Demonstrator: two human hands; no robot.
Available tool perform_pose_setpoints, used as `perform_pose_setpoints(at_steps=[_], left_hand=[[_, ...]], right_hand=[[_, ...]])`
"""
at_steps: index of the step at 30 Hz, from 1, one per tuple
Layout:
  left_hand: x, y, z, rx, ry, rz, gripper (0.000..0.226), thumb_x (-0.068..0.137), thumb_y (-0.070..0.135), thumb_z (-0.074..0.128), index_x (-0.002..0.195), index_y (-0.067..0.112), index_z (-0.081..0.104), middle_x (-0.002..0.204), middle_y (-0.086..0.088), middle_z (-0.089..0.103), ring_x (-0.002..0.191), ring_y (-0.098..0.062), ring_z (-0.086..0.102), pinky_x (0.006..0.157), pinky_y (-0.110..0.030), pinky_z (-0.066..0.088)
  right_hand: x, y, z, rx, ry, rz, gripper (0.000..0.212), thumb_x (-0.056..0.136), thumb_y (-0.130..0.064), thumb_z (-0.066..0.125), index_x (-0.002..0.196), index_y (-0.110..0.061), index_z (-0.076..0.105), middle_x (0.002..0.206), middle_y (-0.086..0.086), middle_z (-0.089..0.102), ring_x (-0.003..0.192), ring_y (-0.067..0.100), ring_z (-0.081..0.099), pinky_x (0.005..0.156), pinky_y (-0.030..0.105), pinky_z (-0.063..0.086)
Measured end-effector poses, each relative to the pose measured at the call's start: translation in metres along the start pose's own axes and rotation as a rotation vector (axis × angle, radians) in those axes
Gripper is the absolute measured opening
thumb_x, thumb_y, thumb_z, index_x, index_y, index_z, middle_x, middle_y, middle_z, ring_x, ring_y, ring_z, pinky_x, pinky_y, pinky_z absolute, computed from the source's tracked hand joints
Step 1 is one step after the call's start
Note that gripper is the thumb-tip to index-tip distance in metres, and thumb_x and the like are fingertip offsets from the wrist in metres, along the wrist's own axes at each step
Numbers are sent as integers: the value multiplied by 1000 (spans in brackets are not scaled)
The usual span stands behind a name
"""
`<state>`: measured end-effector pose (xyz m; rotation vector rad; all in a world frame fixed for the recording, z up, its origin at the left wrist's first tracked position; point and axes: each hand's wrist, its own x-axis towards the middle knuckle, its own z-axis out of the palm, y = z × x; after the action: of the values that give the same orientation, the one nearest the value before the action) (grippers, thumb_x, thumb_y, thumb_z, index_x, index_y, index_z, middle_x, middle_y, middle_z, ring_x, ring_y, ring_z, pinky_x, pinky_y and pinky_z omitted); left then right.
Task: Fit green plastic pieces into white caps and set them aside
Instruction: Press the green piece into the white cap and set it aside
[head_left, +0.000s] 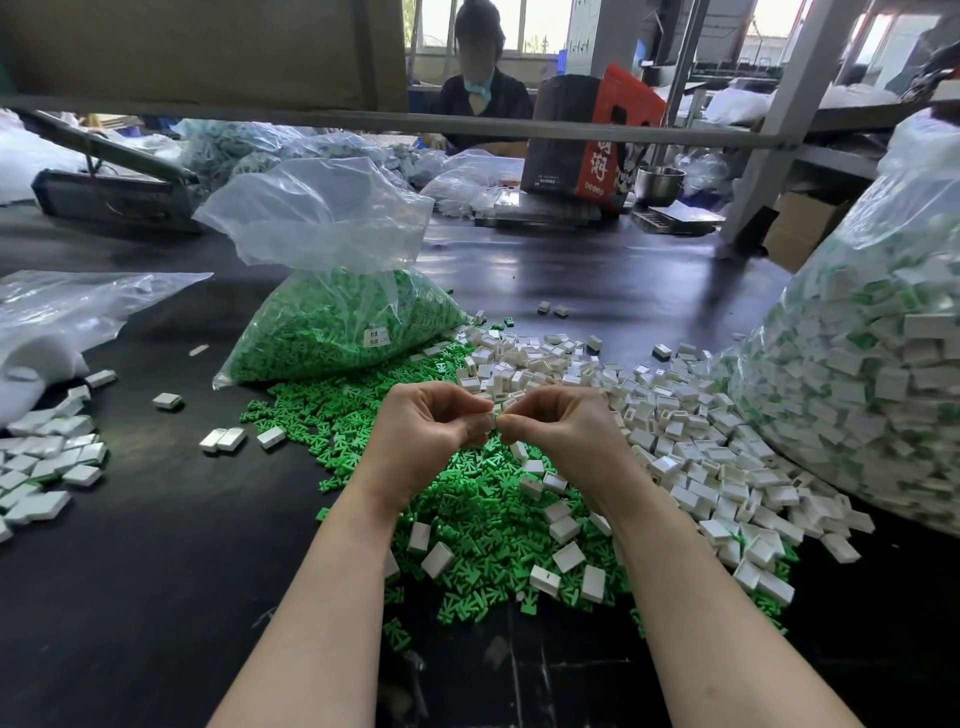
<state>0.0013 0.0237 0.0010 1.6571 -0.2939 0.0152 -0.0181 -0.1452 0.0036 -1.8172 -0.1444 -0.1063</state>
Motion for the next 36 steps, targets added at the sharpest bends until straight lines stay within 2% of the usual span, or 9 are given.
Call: perform_pose_setpoints(at_steps=[7, 12, 17, 21, 26, 29, 32, 36], left_hand=[[1, -2, -1, 56, -11, 9, 20, 78, -6, 74, 81, 14, 75, 75, -3, 76, 69, -19, 73, 66, -21, 57], [1, -1, -1, 106, -24, 12, 19, 77, -6, 76, 79, 13, 76, 74, -2, 75, 67, -17, 72, 66, -22, 58], [1, -1, -1, 123, -22, 14, 18, 77, -7, 75, 80, 11, 75, 74, -3, 75, 68, -20, 72, 69, -25, 60], [0, -1, -1, 118, -24, 29, 19, 78, -5, 75, 81, 14, 76, 73, -2, 75, 67, -16, 72, 66, -21, 57], [1, 0, -1, 51, 44, 63, 22, 76, -2, 77, 80, 20, 75, 75, 5, 76, 70, -10, 72, 67, -16, 55], [2, -2, -1, 31, 64, 85, 21, 77, -2, 77, 82, 19, 75, 77, 5, 76, 73, -9, 73, 69, -15, 55], [3, -3, 0, 13, 70, 95, 18, 78, -2, 76, 87, 14, 76, 81, 1, 77, 78, -12, 73, 75, -19, 56], [3, -5, 0, 2, 73, 81, 16, 78, -1, 76, 90, 10, 76, 82, -1, 77, 78, -13, 73, 73, -18, 55]], right_hand=[[1, 3, 0, -53, -3, -18, 4, 82, -7, 76, 82, -5, 72, 79, 13, 73, 71, 17, 67, 74, 31, 57], [1, 5, -1, -76, -30, -11, 5, 82, -5, 75, 79, -8, 72, 74, 6, 72, 68, 13, 66, 70, 24, 56], [2, 7, 0, -104, -18, -18, 7, 82, -6, 76, 78, -10, 73, 75, 8, 73, 70, 19, 68, 75, 35, 57], [3, 8, 0, -105, -7, -34, 6, 82, -7, 76, 79, -11, 73, 76, 7, 74, 75, 25, 70, 75, 34, 58], [3, 6, 4, 29, 25, -48, 1, 84, -8, 75, 85, -9, 74, 77, 6, 75, 70, 13, 70, 68, 19, 54], [3, 4, 7, 85, 24, -14, 10, 88, -15, 71, 87, -6, 73, 73, 5, 74, 57, 3, 62, 56, 11, 46], [4, 4, 8, 207, 63, 78, 15, 91, -19, 68, 82, -6, 71, 69, 6, 71, 51, 3, 54, 48, 14, 41], [4, 3, 6, 464, 85, 186, 2, 84, -5, 71, 83, -4, 71, 70, 7, 70, 59, 11, 55, 50, 18, 41]])
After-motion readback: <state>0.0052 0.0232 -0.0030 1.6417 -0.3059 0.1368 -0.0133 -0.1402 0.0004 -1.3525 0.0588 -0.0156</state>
